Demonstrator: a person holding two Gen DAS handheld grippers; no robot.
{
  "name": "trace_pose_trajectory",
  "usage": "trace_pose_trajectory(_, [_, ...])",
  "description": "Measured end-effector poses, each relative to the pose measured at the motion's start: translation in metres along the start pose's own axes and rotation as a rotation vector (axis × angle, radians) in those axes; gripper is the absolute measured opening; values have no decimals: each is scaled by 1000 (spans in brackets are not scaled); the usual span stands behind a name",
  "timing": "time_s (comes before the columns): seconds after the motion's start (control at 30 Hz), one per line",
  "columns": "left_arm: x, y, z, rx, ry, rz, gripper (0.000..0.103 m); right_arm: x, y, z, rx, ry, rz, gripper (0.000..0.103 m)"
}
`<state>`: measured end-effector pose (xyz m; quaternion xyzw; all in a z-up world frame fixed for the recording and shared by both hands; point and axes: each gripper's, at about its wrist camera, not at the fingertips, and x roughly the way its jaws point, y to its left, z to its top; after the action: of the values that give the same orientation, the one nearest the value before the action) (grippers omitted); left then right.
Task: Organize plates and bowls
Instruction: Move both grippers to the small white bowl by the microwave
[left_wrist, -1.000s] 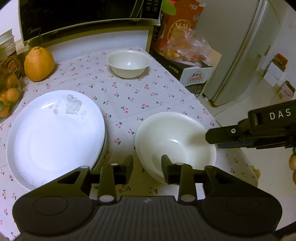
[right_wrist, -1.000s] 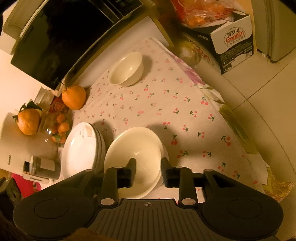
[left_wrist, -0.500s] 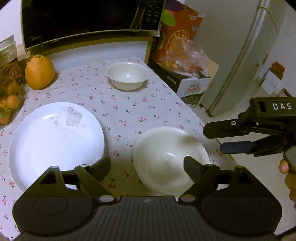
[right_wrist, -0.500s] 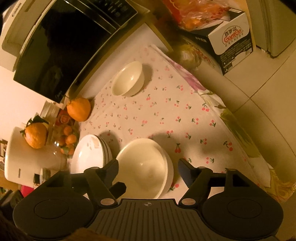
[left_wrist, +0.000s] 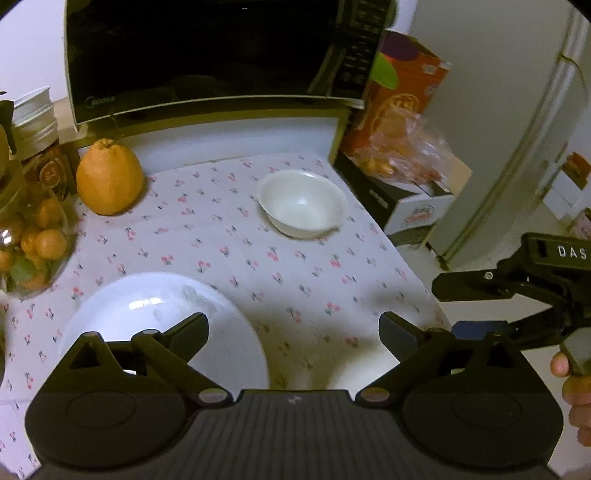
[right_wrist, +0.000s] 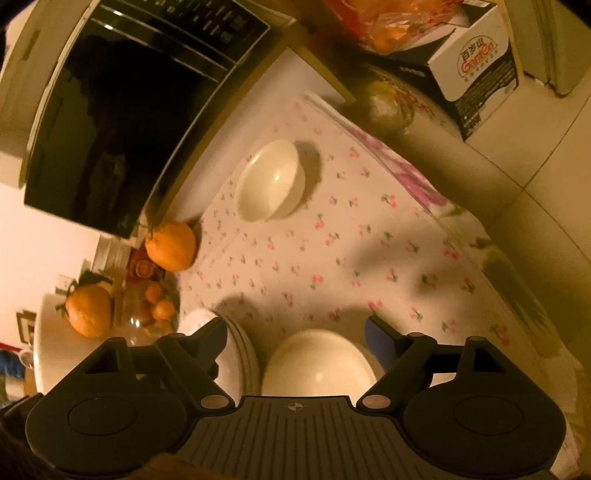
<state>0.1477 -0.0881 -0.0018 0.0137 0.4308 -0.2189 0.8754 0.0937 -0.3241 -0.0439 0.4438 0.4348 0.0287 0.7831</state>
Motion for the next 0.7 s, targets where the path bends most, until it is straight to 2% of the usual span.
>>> trace_pose_trajectory(0.43, [44,22,60,-42,17,-23,97,48,-3,60,65,-26,90,83])
trace_pose_trajectory(0.6, [70,30,74,-88,31,-57,86,64,-15,71,95,-69,150,83])
trace_pose_trajectory(0.67, [81,32,78,-102,42,-80,73,69,-22,71,96,-114,194,83])
trace_pose_trajectory(0.7, [85,32,80,-108,43,-92,71,73,-24,72,106,-118,199,83])
